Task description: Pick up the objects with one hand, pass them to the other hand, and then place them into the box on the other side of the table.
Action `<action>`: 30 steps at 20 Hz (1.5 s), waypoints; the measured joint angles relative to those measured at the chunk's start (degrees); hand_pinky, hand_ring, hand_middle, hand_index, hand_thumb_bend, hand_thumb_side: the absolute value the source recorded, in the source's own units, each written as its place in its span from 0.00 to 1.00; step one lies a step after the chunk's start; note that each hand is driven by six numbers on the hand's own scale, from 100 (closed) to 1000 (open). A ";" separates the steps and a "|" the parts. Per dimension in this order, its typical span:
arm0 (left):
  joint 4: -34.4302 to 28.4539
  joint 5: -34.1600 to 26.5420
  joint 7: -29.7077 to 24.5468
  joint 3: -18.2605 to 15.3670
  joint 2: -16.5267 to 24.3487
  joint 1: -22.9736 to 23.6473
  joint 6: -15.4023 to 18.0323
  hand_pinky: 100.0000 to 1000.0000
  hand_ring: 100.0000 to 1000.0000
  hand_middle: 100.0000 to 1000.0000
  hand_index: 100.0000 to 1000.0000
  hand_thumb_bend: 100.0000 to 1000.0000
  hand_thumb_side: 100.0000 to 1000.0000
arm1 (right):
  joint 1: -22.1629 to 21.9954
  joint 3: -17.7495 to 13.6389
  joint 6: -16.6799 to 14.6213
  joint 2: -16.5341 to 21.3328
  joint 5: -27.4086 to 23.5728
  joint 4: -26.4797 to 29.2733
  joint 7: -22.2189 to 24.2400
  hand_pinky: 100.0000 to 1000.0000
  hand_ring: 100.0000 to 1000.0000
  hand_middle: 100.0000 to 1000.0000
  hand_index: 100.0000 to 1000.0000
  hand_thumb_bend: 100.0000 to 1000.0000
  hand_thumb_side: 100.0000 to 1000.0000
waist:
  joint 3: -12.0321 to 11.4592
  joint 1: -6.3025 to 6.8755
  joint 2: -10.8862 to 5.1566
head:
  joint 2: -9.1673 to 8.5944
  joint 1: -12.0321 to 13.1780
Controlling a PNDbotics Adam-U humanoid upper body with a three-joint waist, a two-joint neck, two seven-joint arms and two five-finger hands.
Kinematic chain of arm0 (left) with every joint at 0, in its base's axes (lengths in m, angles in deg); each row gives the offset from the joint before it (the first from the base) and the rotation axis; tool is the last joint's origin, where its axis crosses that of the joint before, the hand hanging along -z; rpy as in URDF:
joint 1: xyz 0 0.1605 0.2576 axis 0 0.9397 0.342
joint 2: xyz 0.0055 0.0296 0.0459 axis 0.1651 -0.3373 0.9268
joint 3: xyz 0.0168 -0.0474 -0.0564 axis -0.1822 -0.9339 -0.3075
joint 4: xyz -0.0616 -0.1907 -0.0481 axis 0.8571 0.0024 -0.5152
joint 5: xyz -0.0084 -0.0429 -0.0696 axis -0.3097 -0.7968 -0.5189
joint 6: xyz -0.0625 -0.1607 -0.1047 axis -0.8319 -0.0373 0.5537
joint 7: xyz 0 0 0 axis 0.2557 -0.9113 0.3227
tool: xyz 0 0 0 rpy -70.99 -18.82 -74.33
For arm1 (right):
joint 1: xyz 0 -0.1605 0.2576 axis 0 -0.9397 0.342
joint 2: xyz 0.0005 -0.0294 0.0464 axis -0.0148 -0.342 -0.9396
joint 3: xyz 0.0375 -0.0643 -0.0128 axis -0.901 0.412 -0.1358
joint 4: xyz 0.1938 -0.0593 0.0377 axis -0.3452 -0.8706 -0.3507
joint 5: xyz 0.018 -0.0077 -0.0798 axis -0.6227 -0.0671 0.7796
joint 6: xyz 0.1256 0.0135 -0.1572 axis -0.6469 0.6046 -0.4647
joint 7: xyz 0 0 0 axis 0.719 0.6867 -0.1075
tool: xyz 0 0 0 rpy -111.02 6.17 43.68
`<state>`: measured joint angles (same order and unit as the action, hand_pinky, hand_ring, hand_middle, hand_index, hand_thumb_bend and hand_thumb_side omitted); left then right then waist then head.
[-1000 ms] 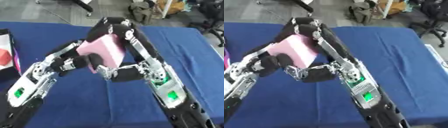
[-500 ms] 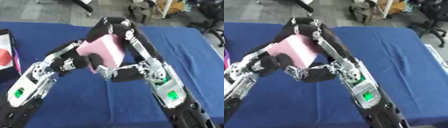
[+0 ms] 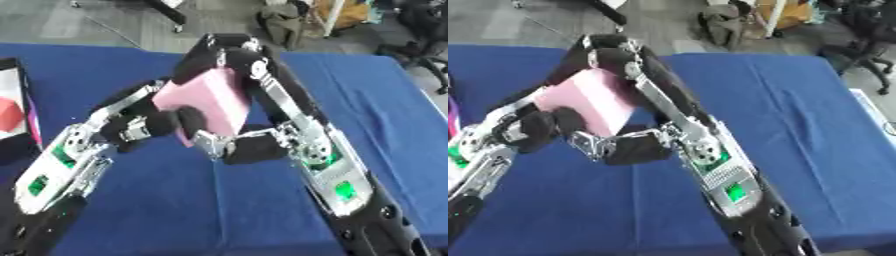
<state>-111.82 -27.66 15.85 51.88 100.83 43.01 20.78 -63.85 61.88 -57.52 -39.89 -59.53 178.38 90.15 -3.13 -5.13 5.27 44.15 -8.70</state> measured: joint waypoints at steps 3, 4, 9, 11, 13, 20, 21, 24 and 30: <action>0.00 0.24 0.09 0.02 0.00 -0.01 0.07 0.69 0.75 0.68 0.74 0.77 0.51 | 0.17 0.26 0.06 0.00 -0.42 0.01 0.13 0.18 0.28 0.14 0.24 0.00 0.00 | -0.09 -0.04 0.00 | 0.00 -0.03; 0.01 0.31 0.17 0.04 0.00 -0.01 0.15 0.69 0.77 0.71 0.75 0.78 0.51 | 0.19 0.50 0.02 0.00 -0.81 0.01 0.42 0.18 0.28 0.14 0.24 0.00 0.00 | -0.11 -0.08 0.00 | 0.01 -0.04; 0.01 0.65 0.68 0.35 -0.06 -0.01 0.72 0.70 0.78 0.74 0.76 0.78 0.51 | 0.19 0.73 -0.26 0.00 -3.65 -0.09 2.69 0.18 0.28 0.14 0.24 0.00 0.00 | -0.21 -0.24 0.00 | 0.03 -0.06; 0.01 0.65 0.78 0.39 -0.08 0.00 0.82 0.69 0.78 0.73 0.76 0.78 0.51 | 0.16 0.72 -0.27 0.00 -4.53 -0.29 3.22 0.18 0.28 0.14 0.24 0.00 0.00 | -0.26 -0.25 0.00 | 0.03 -0.14; 0.01 0.55 0.79 0.52 -0.12 0.06 0.82 0.69 0.76 0.70 0.74 0.76 0.50 | 0.13 0.71 -0.29 0.00 -5.11 -0.35 3.62 0.18 0.28 0.14 0.24 0.00 0.00 | -0.37 -0.26 0.03 | 0.03 -0.26; 0.00 -0.46 1.10 0.69 -0.55 0.27 0.51 0.68 0.70 0.58 0.64 0.64 0.49 | -0.08 0.64 -0.40 0.00 -5.70 -0.35 4.15 0.19 0.29 0.15 0.25 0.00 0.00 | -0.40 -0.28 0.04 | 0.03 -0.53; -0.01 -0.58 1.21 0.69 -0.56 0.27 0.40 0.67 0.68 0.56 0.62 0.61 0.49 | -0.09 0.61 -0.40 0.00 -5.71 -0.35 4.17 0.19 0.29 0.15 0.25 0.00 0.00 | -0.40 -0.28 0.05 | 0.03 -0.53; -0.16 -0.94 1.63 0.69 -0.57 0.27 -0.01 0.67 0.64 0.50 0.58 0.54 0.48 | -0.11 0.42 -0.52 0.00 -5.71 -0.35 4.30 0.21 0.31 0.17 0.27 0.00 0.00 | -0.41 -0.28 0.05 | 0.03 -0.53; -0.36 -1.54 2.50 0.68 -0.57 0.26 -0.87 0.64 0.53 0.36 0.44 0.41 0.45 | -0.16 0.17 -0.89 0.00 -5.45 -0.32 4.57 0.24 0.33 0.20 0.29 0.00 0.00 | -0.41 -0.28 0.05 | 0.03 -0.53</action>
<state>-112.18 -29.20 18.35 52.56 100.27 43.28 19.91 -64.01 62.06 -58.41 -39.89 -64.98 178.06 94.72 -3.55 -5.41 5.32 44.18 -9.23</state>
